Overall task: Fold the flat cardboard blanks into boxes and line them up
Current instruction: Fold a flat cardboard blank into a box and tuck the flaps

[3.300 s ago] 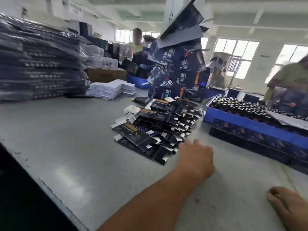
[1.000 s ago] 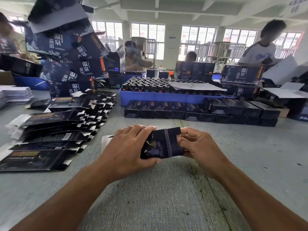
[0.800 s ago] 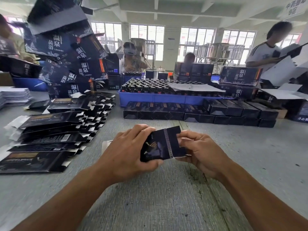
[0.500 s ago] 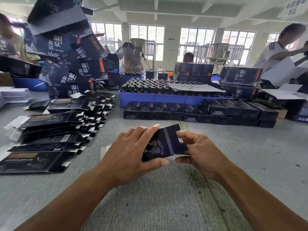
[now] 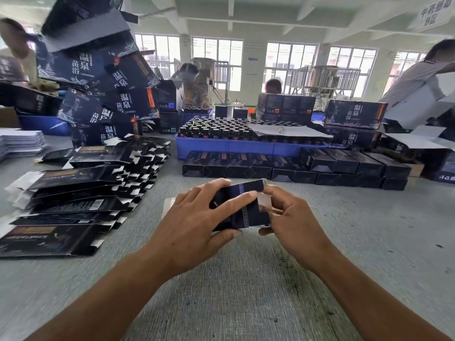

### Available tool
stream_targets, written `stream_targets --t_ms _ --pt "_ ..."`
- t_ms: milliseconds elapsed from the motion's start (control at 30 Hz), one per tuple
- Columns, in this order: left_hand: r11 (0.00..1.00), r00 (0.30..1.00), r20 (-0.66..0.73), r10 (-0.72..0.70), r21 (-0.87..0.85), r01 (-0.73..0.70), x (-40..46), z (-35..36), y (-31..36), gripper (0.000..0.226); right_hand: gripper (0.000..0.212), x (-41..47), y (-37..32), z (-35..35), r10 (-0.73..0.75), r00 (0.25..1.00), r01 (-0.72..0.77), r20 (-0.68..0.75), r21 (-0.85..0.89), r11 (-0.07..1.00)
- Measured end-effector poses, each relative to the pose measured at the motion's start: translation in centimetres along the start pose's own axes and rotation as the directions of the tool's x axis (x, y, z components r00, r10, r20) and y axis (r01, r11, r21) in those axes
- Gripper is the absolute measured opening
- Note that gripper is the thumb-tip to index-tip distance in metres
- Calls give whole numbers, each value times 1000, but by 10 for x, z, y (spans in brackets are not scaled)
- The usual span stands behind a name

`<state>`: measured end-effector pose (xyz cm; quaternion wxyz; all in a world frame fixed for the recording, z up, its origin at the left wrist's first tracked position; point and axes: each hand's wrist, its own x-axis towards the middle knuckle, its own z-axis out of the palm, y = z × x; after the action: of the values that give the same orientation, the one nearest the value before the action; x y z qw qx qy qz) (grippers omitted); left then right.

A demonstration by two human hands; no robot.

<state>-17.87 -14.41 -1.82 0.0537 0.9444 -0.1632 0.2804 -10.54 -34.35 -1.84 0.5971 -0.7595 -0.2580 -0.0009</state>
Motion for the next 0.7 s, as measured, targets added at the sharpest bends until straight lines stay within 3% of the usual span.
stream_targets --t_ms 300,700 --pt "1000 1000 -21 18 -3 -18 -1 1 0 67 45 -4 -3 4 -98 995 96 -17 -107 990" --pt "995 994 -106 -2 -94 -8 -1 2 -1 61 49 -7 -6 8 -117 990 109 -76 -98 989"
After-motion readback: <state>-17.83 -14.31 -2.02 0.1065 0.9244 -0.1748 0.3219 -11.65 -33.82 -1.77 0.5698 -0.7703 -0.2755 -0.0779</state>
